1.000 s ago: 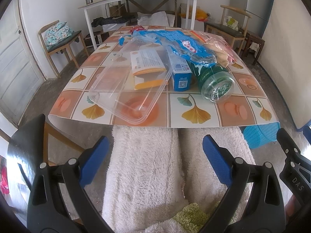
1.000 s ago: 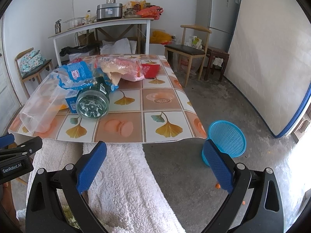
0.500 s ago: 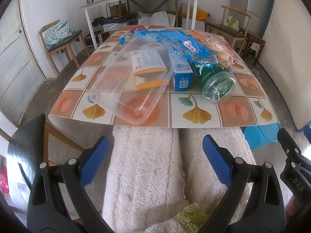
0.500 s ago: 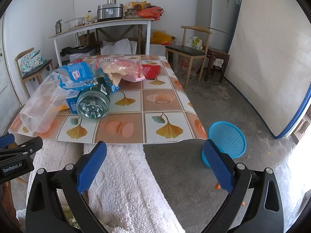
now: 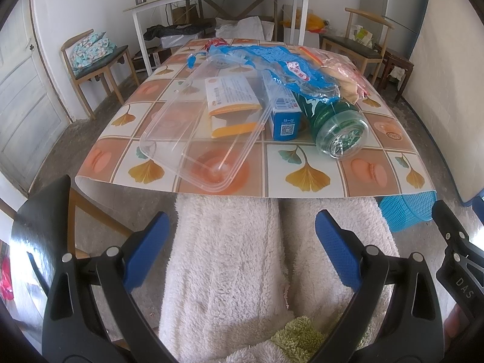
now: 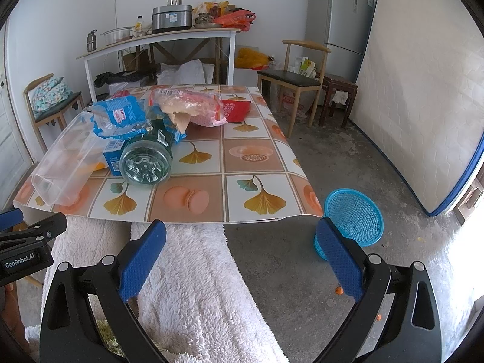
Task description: Collect trash
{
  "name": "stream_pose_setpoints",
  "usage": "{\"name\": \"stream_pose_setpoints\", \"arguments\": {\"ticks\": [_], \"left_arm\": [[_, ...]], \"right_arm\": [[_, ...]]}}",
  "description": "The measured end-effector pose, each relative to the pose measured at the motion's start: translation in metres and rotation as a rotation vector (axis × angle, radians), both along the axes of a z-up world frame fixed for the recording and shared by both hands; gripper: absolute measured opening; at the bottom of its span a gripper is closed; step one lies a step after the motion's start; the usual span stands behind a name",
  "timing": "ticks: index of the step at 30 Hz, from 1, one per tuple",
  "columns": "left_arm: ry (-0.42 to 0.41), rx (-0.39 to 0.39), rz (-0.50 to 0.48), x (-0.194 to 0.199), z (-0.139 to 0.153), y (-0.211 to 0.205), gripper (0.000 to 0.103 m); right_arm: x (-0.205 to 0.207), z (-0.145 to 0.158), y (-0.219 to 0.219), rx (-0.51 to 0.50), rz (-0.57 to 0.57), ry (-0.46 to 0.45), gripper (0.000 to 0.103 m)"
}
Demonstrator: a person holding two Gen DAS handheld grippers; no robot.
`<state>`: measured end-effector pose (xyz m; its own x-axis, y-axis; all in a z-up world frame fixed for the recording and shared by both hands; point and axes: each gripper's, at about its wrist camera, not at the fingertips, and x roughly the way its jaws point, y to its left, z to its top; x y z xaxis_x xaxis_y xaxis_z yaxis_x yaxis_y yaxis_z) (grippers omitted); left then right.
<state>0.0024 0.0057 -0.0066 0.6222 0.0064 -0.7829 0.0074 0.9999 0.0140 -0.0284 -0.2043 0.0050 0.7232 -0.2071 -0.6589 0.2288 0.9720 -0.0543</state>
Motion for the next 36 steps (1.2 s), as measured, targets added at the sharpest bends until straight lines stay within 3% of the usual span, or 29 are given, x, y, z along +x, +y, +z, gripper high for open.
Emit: {"name": "stream_pose_setpoints", "arguments": {"ticks": [36], "left_arm": [[0.006, -0.004, 0.005, 0.0017, -0.001, -0.0001, 0.093]], "right_arm": [[0.0086, -0.0032, 0.0093, -0.02, 0.052, -0.003, 0.097]]}}
